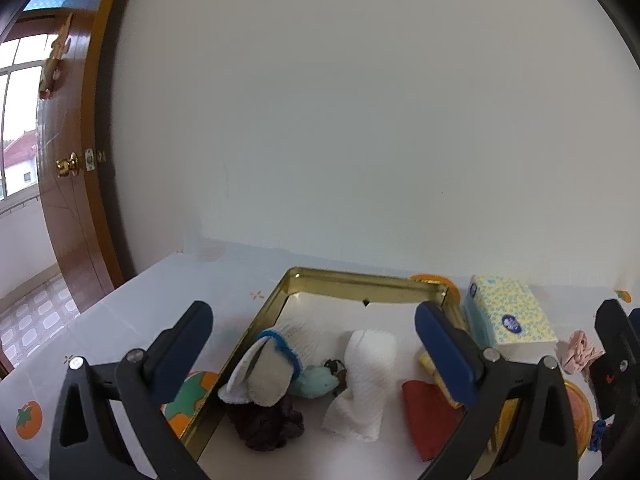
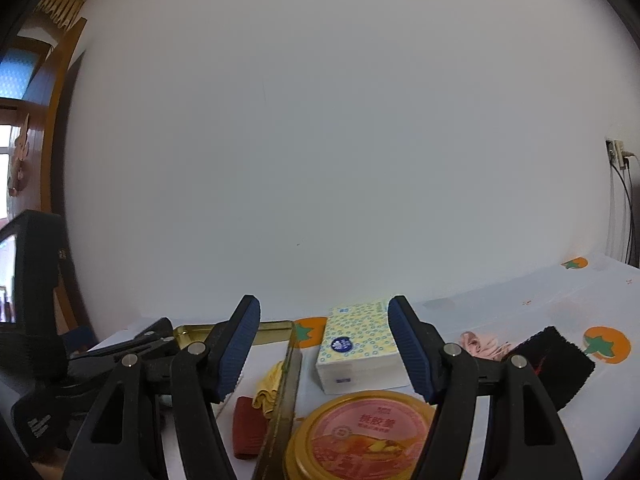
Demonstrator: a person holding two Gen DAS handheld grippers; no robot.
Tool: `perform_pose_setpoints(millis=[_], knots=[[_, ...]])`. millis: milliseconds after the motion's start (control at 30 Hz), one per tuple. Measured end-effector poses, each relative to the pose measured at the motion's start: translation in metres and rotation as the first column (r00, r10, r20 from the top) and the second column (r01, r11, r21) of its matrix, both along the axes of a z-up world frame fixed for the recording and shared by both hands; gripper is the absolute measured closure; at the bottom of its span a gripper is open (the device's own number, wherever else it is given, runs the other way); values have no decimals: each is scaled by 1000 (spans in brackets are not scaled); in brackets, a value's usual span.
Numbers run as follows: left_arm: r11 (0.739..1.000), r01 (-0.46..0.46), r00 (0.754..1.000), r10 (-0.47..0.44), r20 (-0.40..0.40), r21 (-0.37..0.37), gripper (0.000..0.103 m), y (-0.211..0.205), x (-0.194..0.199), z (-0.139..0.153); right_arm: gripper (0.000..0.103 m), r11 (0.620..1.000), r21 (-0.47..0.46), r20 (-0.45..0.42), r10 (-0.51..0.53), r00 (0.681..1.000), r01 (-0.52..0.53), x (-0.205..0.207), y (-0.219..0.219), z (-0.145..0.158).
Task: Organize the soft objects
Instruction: 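Move both open tools back toward the black pad and earplugs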
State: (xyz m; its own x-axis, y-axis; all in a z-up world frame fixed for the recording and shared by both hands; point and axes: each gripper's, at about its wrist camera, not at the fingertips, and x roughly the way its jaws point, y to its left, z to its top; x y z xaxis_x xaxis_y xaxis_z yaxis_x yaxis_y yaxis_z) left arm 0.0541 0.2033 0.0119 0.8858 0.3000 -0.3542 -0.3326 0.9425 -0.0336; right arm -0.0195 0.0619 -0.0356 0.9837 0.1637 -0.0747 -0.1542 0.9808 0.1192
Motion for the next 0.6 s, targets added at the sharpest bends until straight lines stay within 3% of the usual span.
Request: perform_pose_setpoints(millis=[200, 367, 600], knots=[[1000, 3, 995, -3, 100, -6, 1, -8, -21, 2, 34, 1000, -8, -3, -25, 1000, 25, -3, -10, 1], [999, 38, 991, -33, 126, -37, 1, -14, -30, -4, 34, 999, -16, -11, -37, 999, 37, -10, -20, 3], [994, 102, 982, -107, 156, 42, 1, -37, -37, -9, 34, 999, -12, -17, -49, 999, 48, -17, -31, 6]])
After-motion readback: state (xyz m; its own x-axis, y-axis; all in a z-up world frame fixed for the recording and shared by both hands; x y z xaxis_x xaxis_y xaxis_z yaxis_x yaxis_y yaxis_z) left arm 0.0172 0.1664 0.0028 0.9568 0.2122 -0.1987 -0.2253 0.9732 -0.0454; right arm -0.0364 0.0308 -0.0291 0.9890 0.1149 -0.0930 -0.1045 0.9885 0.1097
